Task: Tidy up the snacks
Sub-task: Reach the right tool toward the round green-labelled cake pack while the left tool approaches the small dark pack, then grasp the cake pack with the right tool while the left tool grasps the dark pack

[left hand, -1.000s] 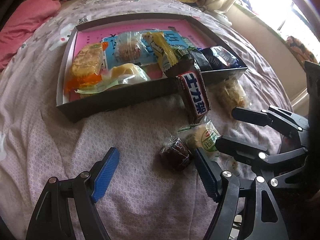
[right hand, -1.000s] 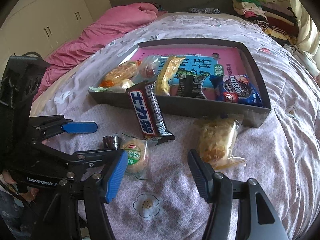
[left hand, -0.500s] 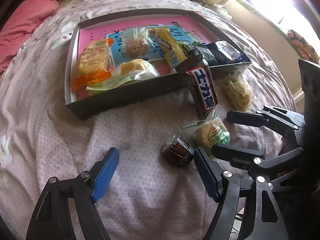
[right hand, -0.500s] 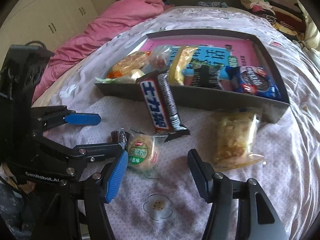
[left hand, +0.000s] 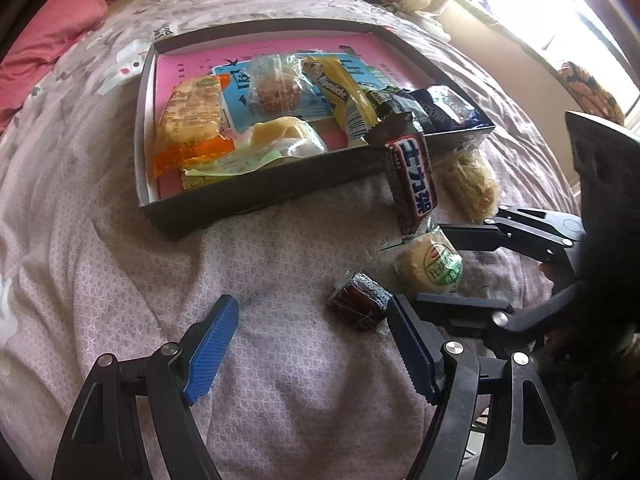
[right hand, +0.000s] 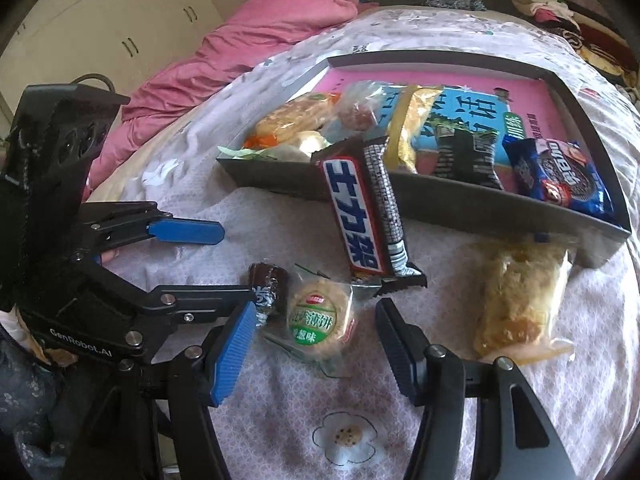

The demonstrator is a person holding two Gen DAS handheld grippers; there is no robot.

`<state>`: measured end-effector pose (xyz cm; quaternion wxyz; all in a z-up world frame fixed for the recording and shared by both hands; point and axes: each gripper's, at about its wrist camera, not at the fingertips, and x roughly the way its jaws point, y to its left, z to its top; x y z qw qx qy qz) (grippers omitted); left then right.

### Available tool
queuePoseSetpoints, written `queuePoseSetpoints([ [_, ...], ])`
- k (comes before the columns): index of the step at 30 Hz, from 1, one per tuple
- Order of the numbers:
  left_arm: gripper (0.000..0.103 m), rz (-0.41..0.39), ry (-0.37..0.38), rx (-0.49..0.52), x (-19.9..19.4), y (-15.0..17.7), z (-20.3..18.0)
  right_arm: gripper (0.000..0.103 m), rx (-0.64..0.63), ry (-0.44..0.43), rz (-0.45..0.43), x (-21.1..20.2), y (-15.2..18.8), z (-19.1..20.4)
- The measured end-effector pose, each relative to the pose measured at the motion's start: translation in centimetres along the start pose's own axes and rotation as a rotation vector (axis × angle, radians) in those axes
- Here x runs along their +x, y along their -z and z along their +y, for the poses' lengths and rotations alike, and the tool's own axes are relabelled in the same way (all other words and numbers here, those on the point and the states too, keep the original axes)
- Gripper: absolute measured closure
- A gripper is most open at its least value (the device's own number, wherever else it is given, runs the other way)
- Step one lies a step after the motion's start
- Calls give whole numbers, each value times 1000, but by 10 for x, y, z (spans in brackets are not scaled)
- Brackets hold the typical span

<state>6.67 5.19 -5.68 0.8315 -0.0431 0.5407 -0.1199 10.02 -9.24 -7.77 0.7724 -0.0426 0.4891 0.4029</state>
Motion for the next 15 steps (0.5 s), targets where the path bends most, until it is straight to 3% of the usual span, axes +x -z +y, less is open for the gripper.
queuePoseSetpoints([
  [10,25,1,8,93,6,2,-20,61,-26,42,17,3,1,-3],
  [15,25,1,-10,140,11,4,-28,65,-25,28,16,-3,4,-4],
])
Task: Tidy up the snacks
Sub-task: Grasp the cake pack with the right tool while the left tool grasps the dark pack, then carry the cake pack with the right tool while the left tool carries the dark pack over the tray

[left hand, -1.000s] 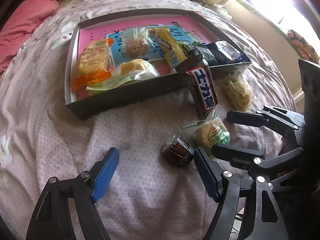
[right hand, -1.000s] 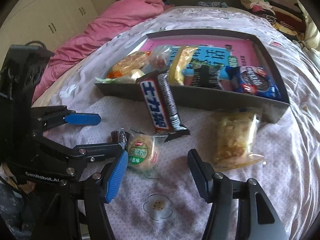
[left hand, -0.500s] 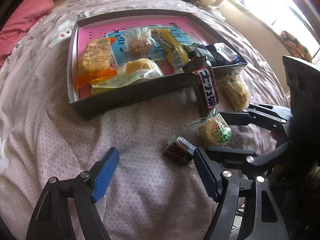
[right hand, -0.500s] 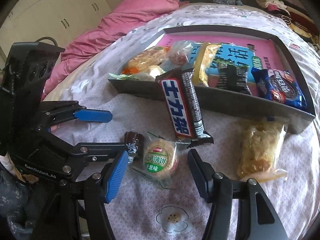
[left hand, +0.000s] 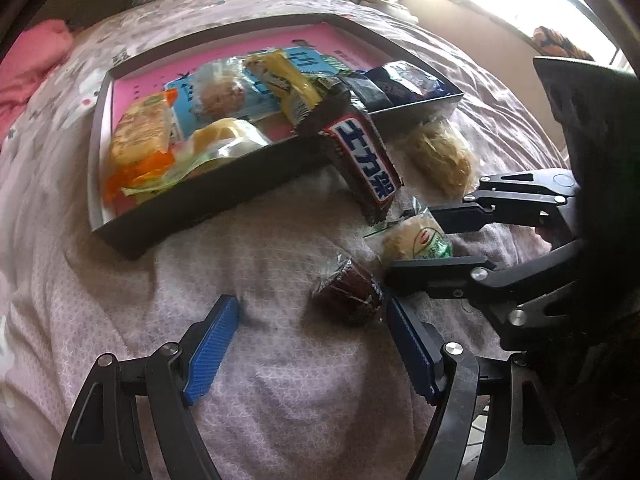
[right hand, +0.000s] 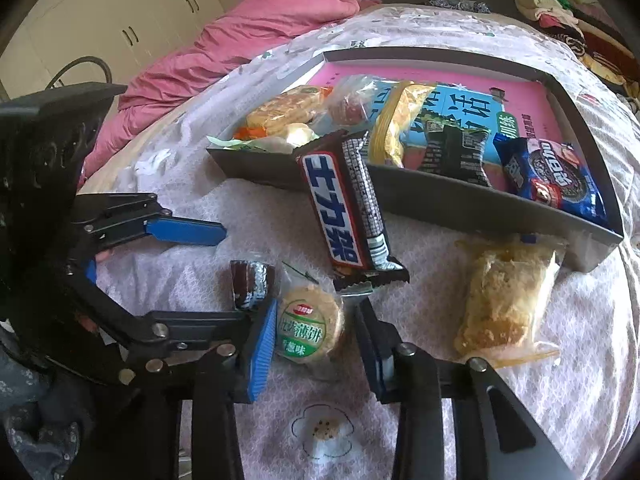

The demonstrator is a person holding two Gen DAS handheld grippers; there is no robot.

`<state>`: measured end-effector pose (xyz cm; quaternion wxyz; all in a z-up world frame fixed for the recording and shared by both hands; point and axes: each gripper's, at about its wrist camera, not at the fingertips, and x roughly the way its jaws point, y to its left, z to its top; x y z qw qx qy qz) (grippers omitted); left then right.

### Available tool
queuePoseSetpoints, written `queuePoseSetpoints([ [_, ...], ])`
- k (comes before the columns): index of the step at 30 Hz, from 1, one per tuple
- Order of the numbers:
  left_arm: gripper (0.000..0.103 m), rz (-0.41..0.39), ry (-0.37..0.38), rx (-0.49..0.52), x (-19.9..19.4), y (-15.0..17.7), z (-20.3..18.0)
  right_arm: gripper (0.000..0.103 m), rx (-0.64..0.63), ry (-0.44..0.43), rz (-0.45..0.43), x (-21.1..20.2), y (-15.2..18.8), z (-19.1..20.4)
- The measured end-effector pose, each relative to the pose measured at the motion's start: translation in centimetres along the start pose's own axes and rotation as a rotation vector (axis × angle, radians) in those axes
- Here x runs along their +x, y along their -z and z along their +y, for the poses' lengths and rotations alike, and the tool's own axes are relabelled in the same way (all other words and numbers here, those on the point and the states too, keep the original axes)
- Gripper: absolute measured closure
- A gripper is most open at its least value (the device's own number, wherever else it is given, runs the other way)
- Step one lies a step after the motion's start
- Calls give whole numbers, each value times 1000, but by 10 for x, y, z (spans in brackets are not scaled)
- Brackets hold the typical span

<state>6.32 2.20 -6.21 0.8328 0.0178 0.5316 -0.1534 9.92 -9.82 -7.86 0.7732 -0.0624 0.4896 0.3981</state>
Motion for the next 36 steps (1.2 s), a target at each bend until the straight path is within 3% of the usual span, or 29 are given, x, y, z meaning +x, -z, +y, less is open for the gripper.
queuePoseSetpoints([
  [6,27,-13,-2,30,6,-5,-6,65,36,6,-24,-12,3,-8],
  [16,64,-25,-2,48,10,-7,-12,65,114,-5,-83,-28,1,-23],
  [36,64,-80,-37,-99,-23,-9,4,65,162,-6,-207,-55,-4,-33],
])
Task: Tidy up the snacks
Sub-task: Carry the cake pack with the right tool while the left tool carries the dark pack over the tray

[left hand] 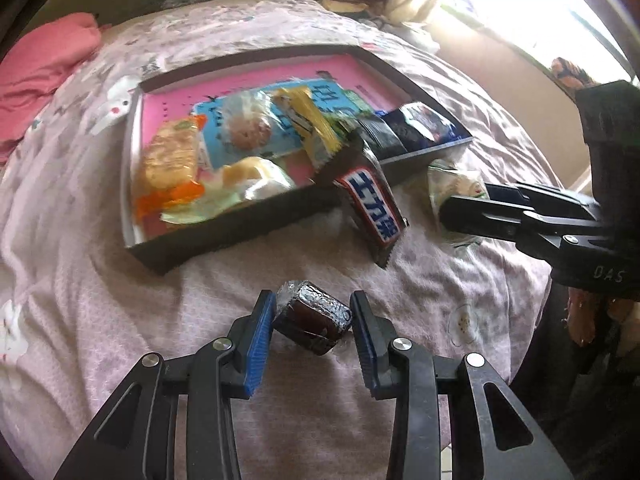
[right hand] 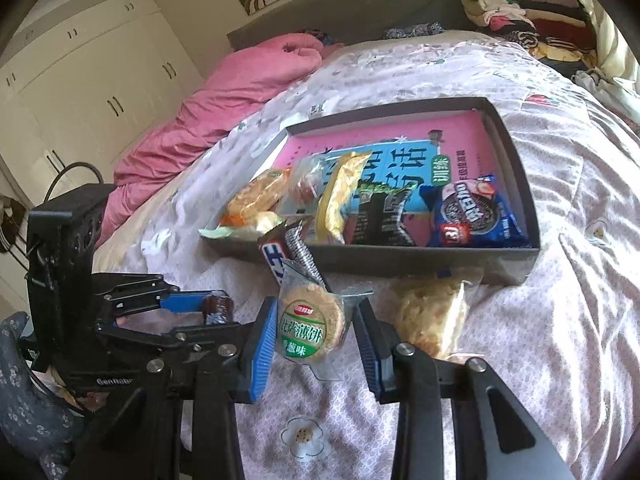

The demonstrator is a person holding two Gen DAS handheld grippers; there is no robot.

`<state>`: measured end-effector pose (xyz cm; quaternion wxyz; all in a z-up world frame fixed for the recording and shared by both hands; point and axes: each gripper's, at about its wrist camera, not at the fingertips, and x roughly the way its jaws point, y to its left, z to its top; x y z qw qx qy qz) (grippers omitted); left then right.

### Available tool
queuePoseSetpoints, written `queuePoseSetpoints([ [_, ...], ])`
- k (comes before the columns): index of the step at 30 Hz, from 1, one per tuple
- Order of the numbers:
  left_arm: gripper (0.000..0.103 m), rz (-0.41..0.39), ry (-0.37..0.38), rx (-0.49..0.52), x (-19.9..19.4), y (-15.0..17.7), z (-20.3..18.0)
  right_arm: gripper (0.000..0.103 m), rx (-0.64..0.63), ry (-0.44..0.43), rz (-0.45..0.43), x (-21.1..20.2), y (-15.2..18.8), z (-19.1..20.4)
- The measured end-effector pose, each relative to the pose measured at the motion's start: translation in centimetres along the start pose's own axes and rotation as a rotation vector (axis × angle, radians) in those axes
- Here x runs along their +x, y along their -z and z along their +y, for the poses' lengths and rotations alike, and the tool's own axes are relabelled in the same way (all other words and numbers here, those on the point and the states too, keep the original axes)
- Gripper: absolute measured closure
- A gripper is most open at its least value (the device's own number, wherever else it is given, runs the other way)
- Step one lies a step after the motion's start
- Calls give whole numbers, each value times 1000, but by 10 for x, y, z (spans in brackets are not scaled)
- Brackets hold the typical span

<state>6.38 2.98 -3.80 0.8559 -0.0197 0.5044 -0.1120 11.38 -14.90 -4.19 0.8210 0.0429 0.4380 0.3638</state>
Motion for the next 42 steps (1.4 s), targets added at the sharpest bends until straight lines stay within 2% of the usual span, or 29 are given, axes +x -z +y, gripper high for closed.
queuePoseSetpoints([
  [12,64,-135,-23,-98,-38,-14,22,65,21,31,-55,-12,-7,-8],
  [19,64,-200,-84,-115,-50,-19,27,65,11,60,-95,-19,-13,-9],
  [35,64,-225,-114,-217,-28,-41,46,65,44,111,-170,-28,-27,-19],
  [42,64,-232,-138,-206,-14,-49,44,65,53,128,-193,-30,-33,-24],
])
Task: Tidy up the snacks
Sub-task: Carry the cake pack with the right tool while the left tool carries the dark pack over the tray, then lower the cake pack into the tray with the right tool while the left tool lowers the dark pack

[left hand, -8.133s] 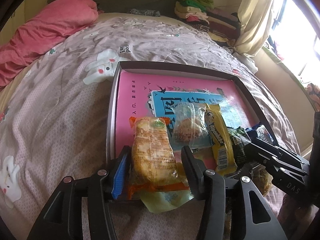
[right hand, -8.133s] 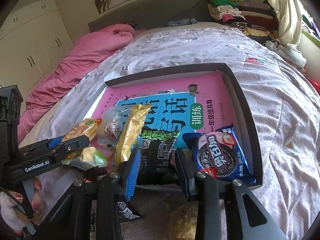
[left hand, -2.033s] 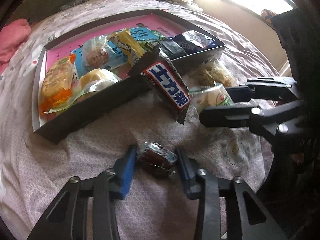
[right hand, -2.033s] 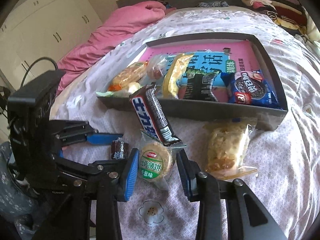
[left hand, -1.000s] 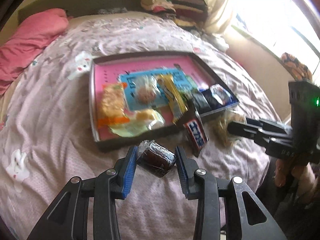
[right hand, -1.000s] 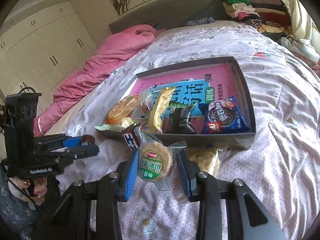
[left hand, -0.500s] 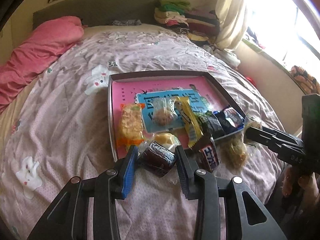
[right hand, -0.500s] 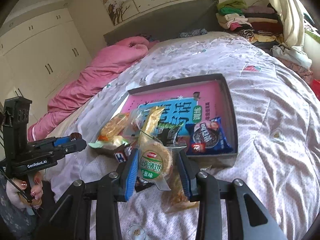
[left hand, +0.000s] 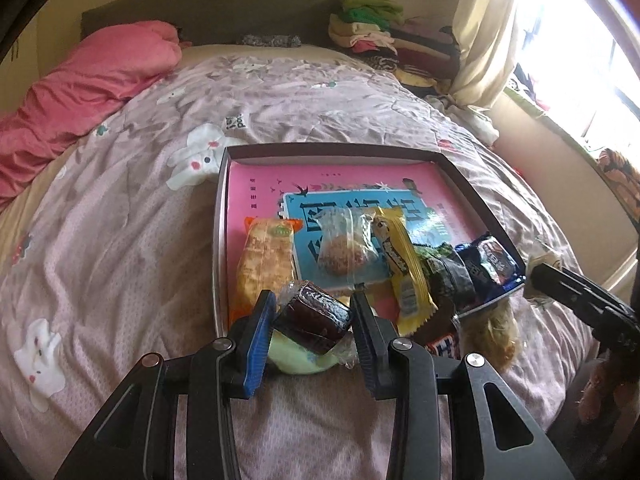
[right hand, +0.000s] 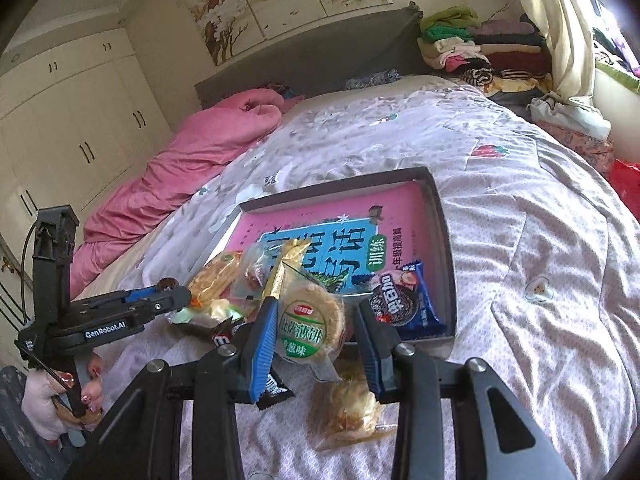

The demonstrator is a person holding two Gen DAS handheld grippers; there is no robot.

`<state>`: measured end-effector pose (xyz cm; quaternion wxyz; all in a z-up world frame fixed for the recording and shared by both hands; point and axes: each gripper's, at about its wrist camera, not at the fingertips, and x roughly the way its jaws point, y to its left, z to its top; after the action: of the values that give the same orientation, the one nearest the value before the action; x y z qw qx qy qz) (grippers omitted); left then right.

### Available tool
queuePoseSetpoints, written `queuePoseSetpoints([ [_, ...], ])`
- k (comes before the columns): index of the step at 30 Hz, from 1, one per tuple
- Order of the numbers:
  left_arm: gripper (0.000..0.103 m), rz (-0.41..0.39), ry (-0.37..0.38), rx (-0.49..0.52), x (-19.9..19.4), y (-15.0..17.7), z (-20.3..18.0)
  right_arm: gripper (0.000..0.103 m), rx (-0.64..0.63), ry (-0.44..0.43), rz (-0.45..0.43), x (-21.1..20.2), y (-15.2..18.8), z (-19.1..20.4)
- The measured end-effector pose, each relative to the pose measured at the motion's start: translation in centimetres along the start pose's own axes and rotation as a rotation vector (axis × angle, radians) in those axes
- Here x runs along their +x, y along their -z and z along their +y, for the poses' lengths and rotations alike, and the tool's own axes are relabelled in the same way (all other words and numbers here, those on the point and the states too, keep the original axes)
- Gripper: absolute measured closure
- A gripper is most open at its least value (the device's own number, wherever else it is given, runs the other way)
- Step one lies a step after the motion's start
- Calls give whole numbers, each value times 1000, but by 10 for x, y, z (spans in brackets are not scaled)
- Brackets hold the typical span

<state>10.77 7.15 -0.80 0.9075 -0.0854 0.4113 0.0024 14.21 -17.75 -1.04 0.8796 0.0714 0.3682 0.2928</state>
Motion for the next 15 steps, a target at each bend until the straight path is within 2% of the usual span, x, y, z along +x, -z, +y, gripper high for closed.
queuePoseSetpoints([
  [15,64,15,2,-36,28,-10,1,65,16,48,-16,9,-10,-6],
])
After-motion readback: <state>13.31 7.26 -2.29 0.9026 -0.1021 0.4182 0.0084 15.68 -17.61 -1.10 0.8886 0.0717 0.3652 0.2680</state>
